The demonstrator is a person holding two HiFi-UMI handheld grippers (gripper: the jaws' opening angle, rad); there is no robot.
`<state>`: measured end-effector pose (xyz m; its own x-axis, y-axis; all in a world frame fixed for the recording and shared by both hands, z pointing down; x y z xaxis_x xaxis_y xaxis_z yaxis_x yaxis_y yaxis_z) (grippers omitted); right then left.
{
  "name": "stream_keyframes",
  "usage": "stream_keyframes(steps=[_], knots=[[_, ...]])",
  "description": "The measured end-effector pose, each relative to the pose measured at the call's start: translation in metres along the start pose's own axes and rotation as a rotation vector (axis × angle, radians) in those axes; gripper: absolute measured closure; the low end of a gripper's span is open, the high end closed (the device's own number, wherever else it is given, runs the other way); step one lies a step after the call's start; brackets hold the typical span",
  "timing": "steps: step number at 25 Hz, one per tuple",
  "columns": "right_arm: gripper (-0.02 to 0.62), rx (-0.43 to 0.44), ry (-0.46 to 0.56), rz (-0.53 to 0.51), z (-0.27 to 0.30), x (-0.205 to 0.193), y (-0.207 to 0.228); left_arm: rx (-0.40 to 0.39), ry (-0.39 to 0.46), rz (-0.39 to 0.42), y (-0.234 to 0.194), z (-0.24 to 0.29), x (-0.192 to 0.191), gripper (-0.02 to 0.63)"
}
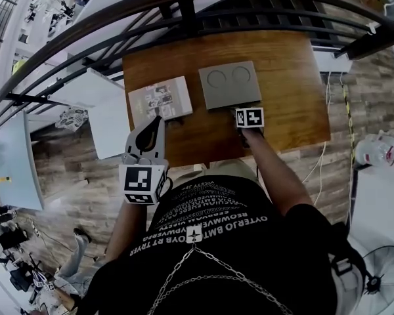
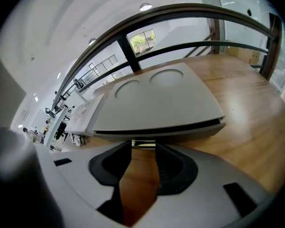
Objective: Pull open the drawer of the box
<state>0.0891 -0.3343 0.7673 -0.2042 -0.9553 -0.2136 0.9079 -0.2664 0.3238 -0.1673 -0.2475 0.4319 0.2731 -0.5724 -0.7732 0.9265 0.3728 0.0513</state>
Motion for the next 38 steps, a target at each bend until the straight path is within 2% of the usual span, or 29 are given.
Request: stream_keyframes(steps=[7,10,12,15,17,18,21,22,29,38], knots=[[0.442,0.004,0.002,0.005,-0.005,-0.016,-0.004,-0.004,0.009,0.005,0.000,-0.013,-0.004,0.600],[0.442,-0.018,-0.006,-0.027,-0.007,-0.022,-0.005,-0.003,0.023,0.009,-0.001,-0.017,-0.002,0.600],[0.466,-0.059,-0.008,-0.063,-0.011,-0.023,-0.005,-0.005,0.027,0.010,-0.002,-0.019,-0.001,0.600],[0.557,-0.126,-0.006,-0.074,-0.015,-0.028,0.001,-0.013,0.030,0.007,-0.002,-0.021,-0.004,0.600],[0.588,-0.125,-0.002,-0.066,-0.015,-0.030,0.003,-0.018,0.029,0.009,-0.002,-0.022,-0.006,0.600],[0.571,-0.105,-0.003,-0.064,-0.014,-0.030,0.002,-0.020,0.030,0.011,-0.002,-0.023,-0.006,0.600],[0.425,-0.050,-0.023,-0.045,-0.008,-0.030,-0.003,-0.024,0.028,0.015,-0.002,-0.025,-0.008,0.600],[0.413,-0.050,-0.027,-0.040,-0.006,-0.030,-0.004,-0.024,0.024,0.016,-0.002,-0.026,-0.011,0.600],[0.430,-0.113,-0.035,-0.066,-0.006,-0.029,-0.011,-0.009,0.013,0.018,-0.009,-0.039,-0.019,0.600],[0.433,-0.130,-0.039,-0.067,-0.009,-0.053,-0.015,-0.009,0.015,0.027,-0.008,-0.055,-0.032,0.600]])
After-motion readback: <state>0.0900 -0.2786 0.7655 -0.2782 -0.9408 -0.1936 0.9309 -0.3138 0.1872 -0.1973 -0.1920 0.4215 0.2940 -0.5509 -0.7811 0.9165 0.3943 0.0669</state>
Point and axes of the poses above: the fingertips, and each gripper's own axes: z forward along the fingers, y to its right, x out of its top, the point moved 4 cm from there along -z, backward along the fingers, and after that the axes turned 13 degrees about -y, right-handed, at the moved point
